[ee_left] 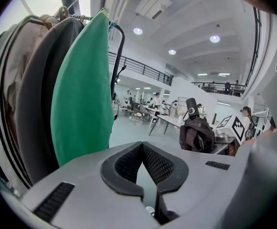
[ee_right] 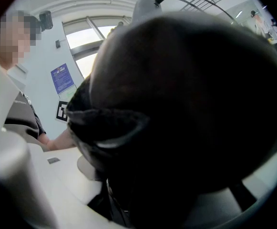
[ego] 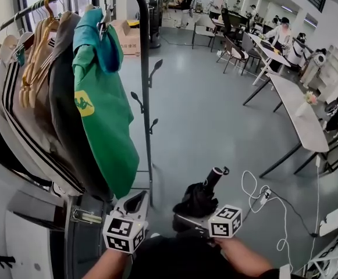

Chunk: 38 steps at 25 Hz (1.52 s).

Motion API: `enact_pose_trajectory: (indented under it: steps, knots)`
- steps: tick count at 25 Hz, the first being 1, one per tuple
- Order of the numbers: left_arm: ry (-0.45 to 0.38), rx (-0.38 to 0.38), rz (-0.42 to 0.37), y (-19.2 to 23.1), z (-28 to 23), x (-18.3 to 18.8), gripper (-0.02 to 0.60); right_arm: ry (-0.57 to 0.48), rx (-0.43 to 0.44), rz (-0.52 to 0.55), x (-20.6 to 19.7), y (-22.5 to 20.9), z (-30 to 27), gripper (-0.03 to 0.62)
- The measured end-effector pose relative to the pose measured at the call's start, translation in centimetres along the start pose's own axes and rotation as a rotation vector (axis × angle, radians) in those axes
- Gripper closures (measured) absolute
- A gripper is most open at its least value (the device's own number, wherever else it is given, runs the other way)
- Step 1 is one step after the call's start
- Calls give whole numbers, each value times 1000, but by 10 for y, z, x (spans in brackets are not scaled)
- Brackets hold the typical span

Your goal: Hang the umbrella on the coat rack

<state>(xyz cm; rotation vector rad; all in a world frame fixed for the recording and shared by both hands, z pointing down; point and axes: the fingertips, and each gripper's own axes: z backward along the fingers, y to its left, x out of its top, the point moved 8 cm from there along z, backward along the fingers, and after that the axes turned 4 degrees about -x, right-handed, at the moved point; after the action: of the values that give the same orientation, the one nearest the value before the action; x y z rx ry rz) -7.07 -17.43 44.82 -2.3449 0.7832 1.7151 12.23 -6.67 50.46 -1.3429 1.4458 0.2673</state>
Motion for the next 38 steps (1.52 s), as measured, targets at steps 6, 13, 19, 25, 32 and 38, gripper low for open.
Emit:
enact_pose_trajectory:
  steps: [6,13,19,25,32,38]
  knots:
    - [-15,48,22,8,-6,4,566,20,52,67,29,-10,-13,342]
    - [-30,131,39,8,-22,21,566,38,140,145,83,-34,-31,342]
    - [-46,232,83,14,-30,27,566,105,217,250,142,-51,-59,342]
    - [-39,347,115,16,-28,23,566,122,319,339,205,-52,-92,342]
    - [-34,459,175,10,-26,13,566,125,418,438,266,-41,-122,342]
    - [-62,525,205,6,-27,11,566,120,476,451,300,-38,-139,342]
